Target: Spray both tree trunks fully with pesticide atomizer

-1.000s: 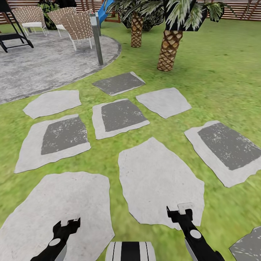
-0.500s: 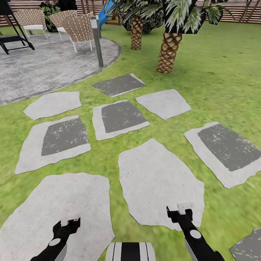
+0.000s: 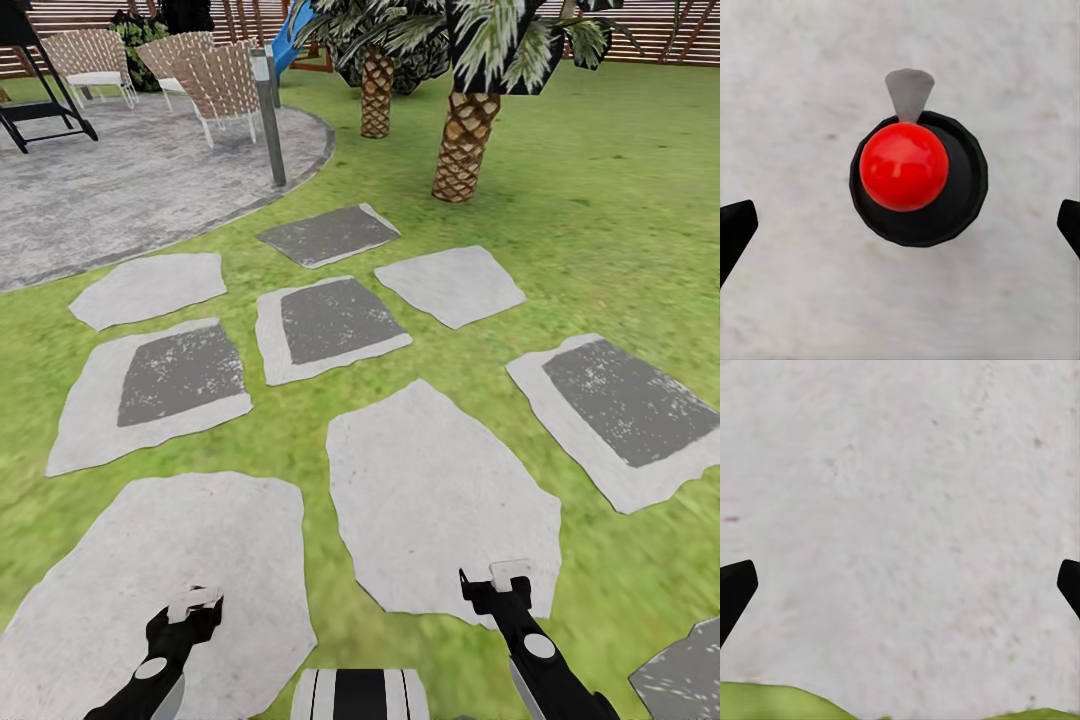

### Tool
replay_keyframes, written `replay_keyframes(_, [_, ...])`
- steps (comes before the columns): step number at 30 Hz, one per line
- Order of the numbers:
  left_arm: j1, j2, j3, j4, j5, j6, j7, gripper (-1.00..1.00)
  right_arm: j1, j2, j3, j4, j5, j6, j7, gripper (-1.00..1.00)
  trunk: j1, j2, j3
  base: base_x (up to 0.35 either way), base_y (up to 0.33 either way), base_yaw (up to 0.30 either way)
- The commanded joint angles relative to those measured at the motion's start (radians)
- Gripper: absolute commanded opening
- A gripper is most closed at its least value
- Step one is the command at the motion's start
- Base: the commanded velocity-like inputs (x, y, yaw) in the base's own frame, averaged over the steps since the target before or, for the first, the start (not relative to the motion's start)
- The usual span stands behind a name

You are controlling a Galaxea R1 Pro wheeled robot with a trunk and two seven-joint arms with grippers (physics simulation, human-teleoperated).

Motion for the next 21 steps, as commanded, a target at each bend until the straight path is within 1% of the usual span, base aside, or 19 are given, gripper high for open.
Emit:
replay_keyframes(1, [0.0, 0.0, 0.0, 0.0, 0.0, 0.0, 0.0, 1.0, 0.0, 0.0, 0.0, 0.0, 0.0, 0.0, 0.0, 1.0, 0.0, 0.0, 0.0, -0.002, 0.0, 0.0])
replay_keyframes(21, [0.0, -0.001, 0.0, 0.0, 0.0, 0.001, 0.0, 1.0, 0.0, 0.0, 0.0, 0.0, 0.0, 0.0, 0.0, 1.0, 0.0, 0.0, 0.0, 0.014, 0.0, 0.0])
